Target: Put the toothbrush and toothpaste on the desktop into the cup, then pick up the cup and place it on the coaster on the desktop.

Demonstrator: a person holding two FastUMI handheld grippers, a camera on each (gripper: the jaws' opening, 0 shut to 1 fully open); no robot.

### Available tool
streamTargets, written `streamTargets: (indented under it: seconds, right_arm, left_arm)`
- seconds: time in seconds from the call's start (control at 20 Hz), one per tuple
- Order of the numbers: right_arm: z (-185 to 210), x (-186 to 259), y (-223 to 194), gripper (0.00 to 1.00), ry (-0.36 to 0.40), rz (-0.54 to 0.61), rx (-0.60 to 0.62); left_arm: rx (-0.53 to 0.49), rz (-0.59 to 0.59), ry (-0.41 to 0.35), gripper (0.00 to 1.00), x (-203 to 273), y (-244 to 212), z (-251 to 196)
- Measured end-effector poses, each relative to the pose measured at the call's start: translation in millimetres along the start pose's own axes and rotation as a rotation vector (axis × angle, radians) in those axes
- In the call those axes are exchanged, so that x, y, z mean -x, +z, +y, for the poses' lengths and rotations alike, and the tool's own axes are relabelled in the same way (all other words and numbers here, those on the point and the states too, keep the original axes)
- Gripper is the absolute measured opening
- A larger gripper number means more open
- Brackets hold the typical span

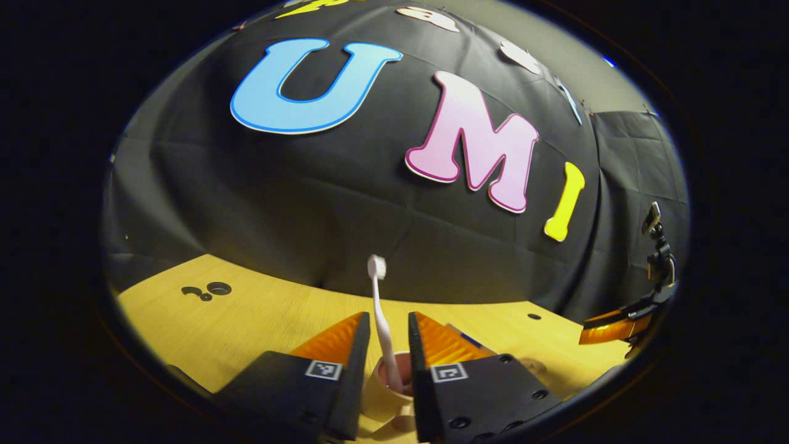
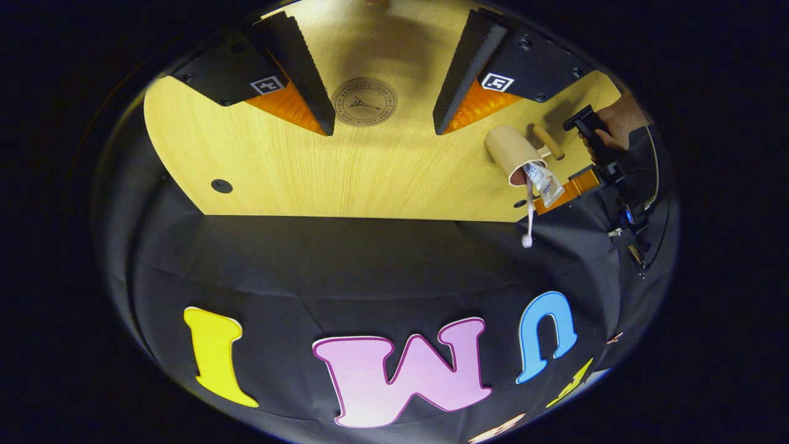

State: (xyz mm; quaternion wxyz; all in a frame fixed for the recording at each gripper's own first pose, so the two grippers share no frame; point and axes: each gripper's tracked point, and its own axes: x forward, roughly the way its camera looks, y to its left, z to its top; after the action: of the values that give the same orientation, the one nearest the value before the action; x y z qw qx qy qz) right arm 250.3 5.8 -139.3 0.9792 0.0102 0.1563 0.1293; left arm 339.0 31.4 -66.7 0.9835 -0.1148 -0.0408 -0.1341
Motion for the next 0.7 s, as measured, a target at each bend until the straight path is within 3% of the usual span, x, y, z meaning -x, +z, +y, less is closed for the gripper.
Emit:
streamTargets:
  seconds: [0.05,0.1,0.15,0.3,0.4,0.7]
  right_arm:
    - [-2,3,1,0.98,-0.007,-0.003,-0.001]
    - [-4,5,3,0.98,-0.014,-0.005,-0.005]
    - [-5,7,3,0.98,-0.019,-0.005,-0.009]
    - [-11,15,4,0.98,-0.032,0.000,-0.016]
    - [-15,22,2,0.98,-0.041,0.005,-0.015]
    - [-23,44,-4,0.98,-0.062,0.017,-0.046]
  left_arm:
    - [-0.008,0.008,-0.007,0.44,5,1,-2]
    - [-0.015,0.021,-0.015,0.54,13,1,-4]
    - [-0.023,0.038,-0.013,0.59,21,1,-4]
    - [-0.046,0.111,0.007,0.88,44,-6,-1]
    - [-0.051,0.157,0.021,0.95,56,-11,1]
    - [-0.112,0.321,0.021,0.97,78,-29,0]
